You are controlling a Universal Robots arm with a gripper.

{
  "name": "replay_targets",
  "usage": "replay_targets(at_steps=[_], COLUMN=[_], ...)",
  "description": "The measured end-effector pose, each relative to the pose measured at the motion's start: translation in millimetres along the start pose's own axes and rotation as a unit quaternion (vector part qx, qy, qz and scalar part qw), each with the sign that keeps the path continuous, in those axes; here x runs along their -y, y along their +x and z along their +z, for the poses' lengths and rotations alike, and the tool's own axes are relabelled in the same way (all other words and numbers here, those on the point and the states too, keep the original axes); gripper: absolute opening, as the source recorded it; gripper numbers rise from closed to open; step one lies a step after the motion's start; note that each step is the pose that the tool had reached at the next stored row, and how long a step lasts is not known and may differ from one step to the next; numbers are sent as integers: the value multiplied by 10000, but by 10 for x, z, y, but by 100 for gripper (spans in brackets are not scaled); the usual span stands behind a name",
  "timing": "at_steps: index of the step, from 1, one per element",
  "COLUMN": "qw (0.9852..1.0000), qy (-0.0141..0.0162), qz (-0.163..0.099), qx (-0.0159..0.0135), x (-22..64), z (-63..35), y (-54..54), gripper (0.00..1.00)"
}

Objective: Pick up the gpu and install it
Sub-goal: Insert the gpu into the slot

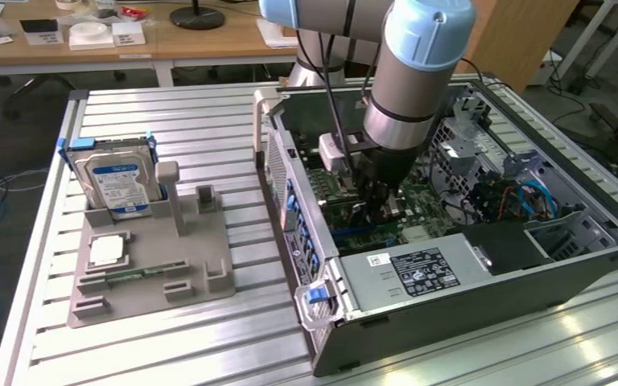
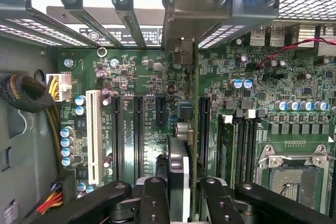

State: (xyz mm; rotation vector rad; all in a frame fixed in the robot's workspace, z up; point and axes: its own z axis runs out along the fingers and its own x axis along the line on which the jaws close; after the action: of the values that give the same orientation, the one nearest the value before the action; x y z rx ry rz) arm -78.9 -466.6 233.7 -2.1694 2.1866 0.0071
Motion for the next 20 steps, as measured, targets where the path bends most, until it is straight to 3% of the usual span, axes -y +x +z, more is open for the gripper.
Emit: replay_targets(at_steps=[20], qw=[10000], qy=[-1], qz=[-1], qx=[0], x=[-14], z=[39], y=[2], gripper=[28])
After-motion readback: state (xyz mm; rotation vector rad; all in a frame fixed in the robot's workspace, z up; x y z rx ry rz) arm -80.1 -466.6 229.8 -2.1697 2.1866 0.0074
